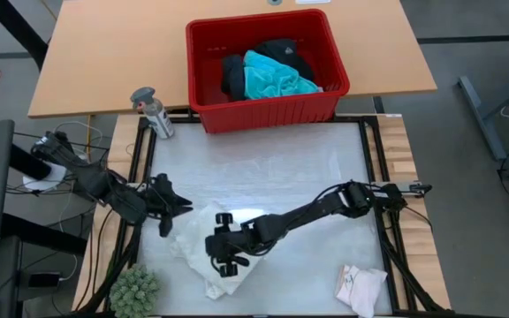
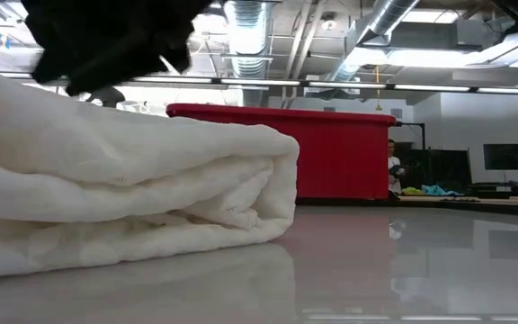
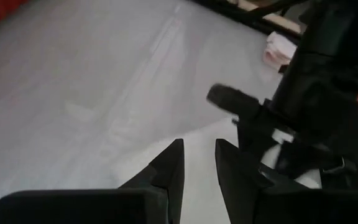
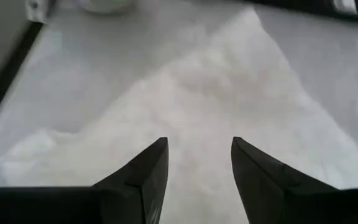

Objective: Fold Laundry from Bin
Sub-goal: Fold the white blouse

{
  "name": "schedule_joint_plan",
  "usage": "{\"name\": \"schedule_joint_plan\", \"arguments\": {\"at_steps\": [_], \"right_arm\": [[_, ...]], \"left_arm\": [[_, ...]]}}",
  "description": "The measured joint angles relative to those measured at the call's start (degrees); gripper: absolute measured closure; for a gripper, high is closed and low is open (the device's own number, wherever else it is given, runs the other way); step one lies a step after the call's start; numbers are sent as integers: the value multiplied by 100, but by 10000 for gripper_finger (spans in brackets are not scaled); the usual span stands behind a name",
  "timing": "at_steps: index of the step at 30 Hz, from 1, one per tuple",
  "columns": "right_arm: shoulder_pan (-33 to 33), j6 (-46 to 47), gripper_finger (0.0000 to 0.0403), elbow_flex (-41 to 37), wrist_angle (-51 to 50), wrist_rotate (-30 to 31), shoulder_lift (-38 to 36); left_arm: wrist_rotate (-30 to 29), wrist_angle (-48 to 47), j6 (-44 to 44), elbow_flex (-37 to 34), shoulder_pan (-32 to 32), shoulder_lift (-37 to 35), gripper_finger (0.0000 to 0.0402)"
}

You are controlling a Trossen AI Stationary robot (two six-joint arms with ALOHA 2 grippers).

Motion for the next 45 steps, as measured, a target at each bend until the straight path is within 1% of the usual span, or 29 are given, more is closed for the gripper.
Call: {"name": "schedule_joint_plan", "arguments": {"at_steps": [3,5,8,11,13,17,19,21,25,28,30,33,37,40,43,45], "right_arm": [[-9,35,221,-2,-169,-27,36],[-22,45,237,2,-173,-206,105],[-88,39,260,-20,-450,-272,238],[-185,43,278,-38,-829,-190,349],[-279,89,290,-26,-974,-200,464],[-461,62,312,-7,-1589,-218,548],[-552,-23,316,5,-2012,-286,550],[-639,-182,318,-17,-2534,-293,542],[-838,-489,318,-243,-3231,-329,498],[-1024,-572,318,-330,-3837,-656,499],[-1135,-566,318,-335,-4009,-883,486],[-1269,-449,318,-357,-4009,-1152,247],[-1306,-360,318,-415,-3950,-924,-245],[-1337,-110,318,-386,-4116,-866,-917],[-1231,190,318,-374,-4324,-861,-1591],[-1080,495,318,-379,-4373,-865,-1963]], "left_arm": [[231,-914,-447,238,-2,-107,340],[362,-1153,-589,268,-2,-179,350],[382,-1249,-632,265,-2,-208,364],[329,-1311,-545,255,-2,-162,373],[212,-1309,-523,255,2,-142,378],[106,-1312,-456,255,5,-97,381],[-32,-1300,-384,255,5,-71,382],[-294,-1267,-372,255,4,-56,382],[-786,-1222,-370,255,7,2,382],[-823,-1193,-400,255,7,63,382],[-800,-1184,-404,255,7,122,382],[-787,-1159,-340,255,7,143,382],[-920,-1152,-353,255,7,150,382],[-952,-1074,-237,255,7,150,382],[-955,-648,127,255,7,171,382],[-823,-11,765,255,57,291,380]]}}
